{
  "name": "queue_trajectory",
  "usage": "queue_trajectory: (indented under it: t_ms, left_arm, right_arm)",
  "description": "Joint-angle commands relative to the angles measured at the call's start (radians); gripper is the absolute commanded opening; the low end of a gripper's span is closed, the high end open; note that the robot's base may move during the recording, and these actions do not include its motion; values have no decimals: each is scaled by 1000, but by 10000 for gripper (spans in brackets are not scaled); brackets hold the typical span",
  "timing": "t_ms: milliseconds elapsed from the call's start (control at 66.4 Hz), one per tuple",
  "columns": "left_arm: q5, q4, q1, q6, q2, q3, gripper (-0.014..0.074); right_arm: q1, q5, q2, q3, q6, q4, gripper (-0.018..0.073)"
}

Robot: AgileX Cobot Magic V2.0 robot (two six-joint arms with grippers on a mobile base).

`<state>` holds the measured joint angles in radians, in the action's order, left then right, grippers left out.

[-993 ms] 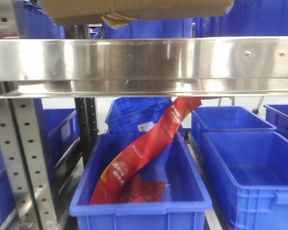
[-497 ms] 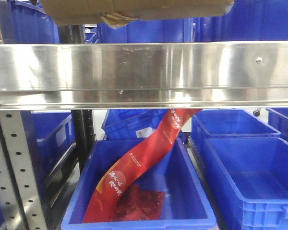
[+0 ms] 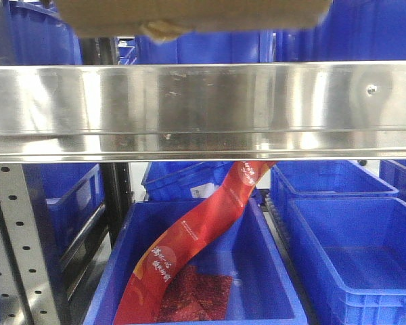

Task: Stack two boxes on right shelf middle

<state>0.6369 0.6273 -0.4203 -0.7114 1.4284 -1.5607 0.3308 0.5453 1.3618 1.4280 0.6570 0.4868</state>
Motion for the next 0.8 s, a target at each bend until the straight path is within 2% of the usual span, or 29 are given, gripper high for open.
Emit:
queue_trajectory:
  t_ms: [0,226,346,437,512,632,692,783]
  left_arm:
    - [-52,17,3,-4,-11,-11,-111]
    - [-10,-38,3,-4,-9,-11,-111]
    - [-6,-38,3,1,4,-11,-101]
    - [12,-38,3,1,26,-11,-10]
    - [21,-38,3,1,36,-11,125]
    - [-3,-38,3,2,41,-11,308]
    - [-15,-26,3,2,41,-11,363]
    - [-24,-27,3,2,41,-11,397]
  right_arm:
    - [1,61,-18,14,8,-22,-143]
    - [1,82,-16,14,8,-53,-143]
    - [1,86,0,14,8,-73,-143]
    - [1,71,26,14,8,-73,-143]
    - [1,74,46,14,8,-73,-121]
    - [1,76,73,14,8,-73,18]
    - [1,80,84,14,8,-70,133]
    - [1,80,92,14,8,-70,291]
